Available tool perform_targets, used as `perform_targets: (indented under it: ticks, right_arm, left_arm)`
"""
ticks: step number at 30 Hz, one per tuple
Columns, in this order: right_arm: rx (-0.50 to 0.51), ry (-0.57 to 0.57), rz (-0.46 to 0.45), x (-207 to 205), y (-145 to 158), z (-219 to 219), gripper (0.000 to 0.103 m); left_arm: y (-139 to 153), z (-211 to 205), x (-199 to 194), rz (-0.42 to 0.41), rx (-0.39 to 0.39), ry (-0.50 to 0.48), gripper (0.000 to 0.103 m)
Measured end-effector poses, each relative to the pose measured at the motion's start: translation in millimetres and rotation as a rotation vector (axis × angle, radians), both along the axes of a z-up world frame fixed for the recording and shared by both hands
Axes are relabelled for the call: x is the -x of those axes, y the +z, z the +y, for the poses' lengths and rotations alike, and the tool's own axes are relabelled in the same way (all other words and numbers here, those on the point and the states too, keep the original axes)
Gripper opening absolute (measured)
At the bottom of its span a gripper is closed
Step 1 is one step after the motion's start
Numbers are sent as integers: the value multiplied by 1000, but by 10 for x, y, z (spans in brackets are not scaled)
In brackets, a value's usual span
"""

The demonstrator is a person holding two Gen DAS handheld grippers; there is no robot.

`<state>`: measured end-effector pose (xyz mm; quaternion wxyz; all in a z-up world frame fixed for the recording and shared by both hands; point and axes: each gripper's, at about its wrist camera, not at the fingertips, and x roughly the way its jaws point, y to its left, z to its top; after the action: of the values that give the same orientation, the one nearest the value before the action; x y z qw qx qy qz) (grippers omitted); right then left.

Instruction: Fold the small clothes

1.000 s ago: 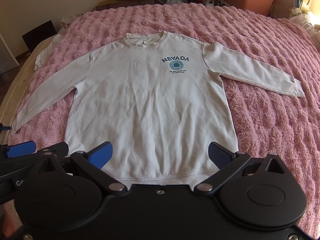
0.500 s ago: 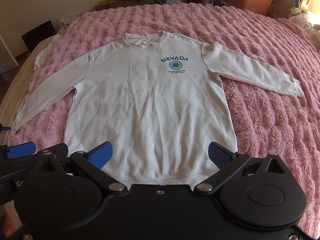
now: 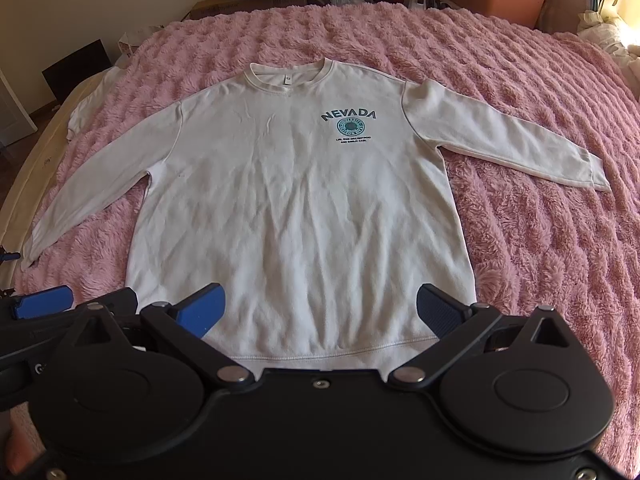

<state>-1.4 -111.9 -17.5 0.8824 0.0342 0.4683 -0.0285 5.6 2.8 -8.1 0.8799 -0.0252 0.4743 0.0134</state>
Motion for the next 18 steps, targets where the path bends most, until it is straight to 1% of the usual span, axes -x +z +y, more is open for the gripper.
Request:
perform_targets:
  ticks: [18]
  right_arm:
    - [-8,-2,10,-28,-18,-12,103]
  left_arm:
    - [-23,2,-36,11,-4,2,69]
